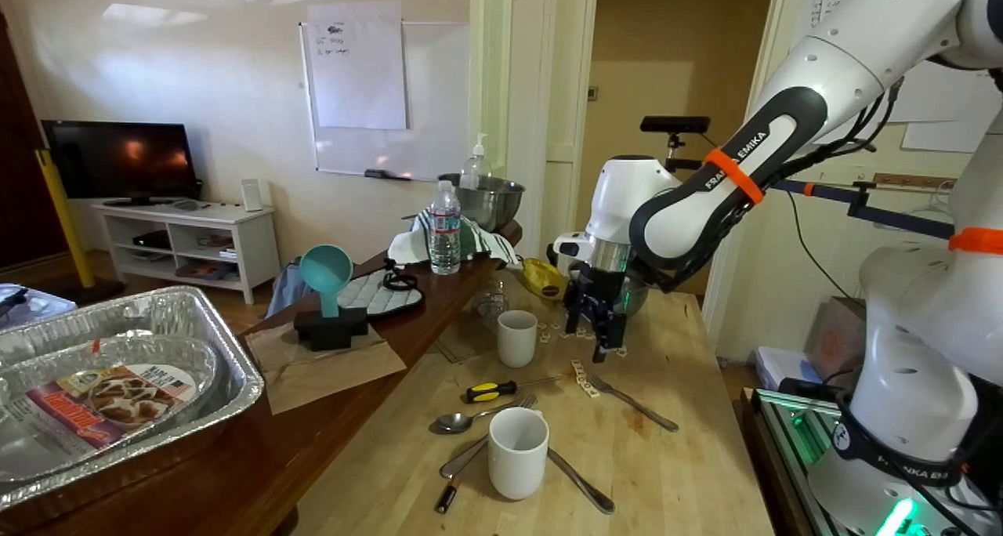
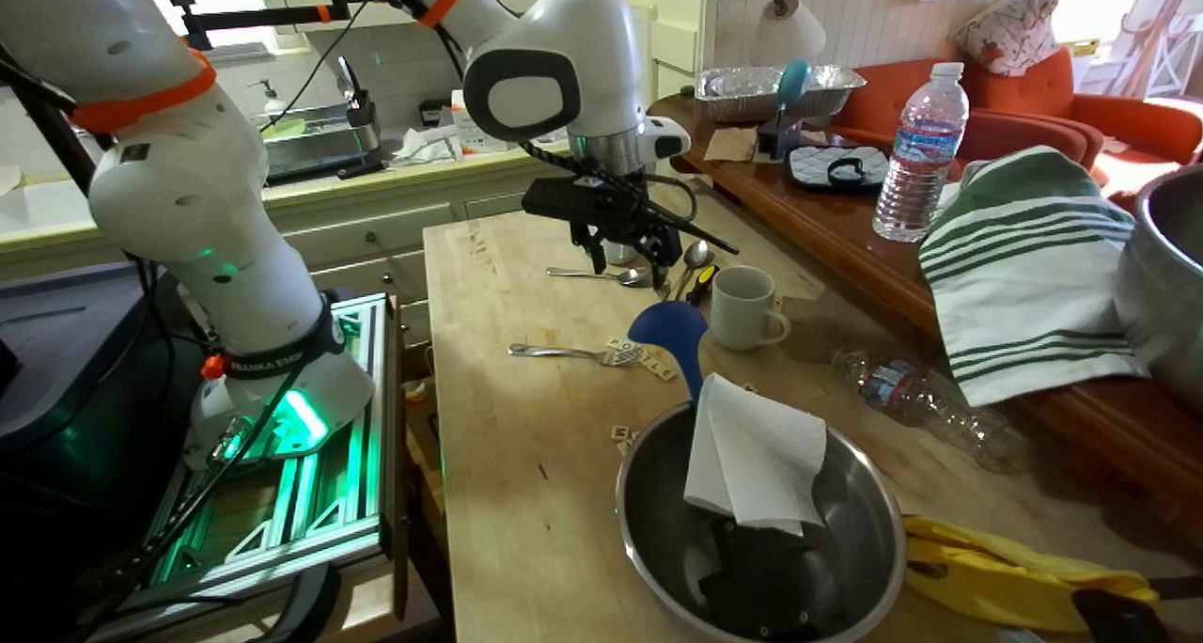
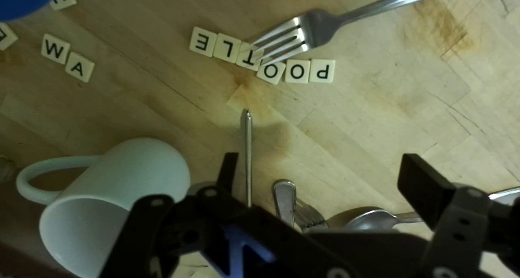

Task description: Put the screwdriver inside the white mug to the right

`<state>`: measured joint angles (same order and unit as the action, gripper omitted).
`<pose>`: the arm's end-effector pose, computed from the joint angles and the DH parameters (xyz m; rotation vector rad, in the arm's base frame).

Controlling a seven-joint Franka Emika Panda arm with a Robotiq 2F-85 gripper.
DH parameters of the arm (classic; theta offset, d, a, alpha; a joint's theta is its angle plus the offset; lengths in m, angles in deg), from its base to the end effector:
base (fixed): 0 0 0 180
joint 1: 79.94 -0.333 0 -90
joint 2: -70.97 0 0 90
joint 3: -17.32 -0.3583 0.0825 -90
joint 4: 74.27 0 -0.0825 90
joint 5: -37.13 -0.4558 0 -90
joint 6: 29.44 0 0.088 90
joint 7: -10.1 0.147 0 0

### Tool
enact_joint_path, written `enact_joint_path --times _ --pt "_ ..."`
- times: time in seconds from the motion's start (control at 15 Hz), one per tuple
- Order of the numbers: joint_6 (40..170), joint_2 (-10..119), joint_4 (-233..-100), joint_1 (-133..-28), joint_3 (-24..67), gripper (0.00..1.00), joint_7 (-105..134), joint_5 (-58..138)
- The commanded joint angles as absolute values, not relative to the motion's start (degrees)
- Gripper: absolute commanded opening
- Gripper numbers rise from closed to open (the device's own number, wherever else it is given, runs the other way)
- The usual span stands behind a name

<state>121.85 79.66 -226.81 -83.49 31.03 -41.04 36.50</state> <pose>0.4622 -0.0784 0.2440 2.9154 1.0747 0.2010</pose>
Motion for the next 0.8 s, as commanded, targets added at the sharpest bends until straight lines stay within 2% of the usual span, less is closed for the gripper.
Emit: enact_joint_path --times 0.0,0.33,0.73 --pt "121.70 79.70 -226.77 -81.65 29.08 1.00 -41.30 36.03" --pt "129.04 74.24 -226.44 -81.16 28.82 1.00 -43.74 32.74" --pt "136.35 68.92 -225.88 -83.13 28.24 1.00 -54.15 18.85"
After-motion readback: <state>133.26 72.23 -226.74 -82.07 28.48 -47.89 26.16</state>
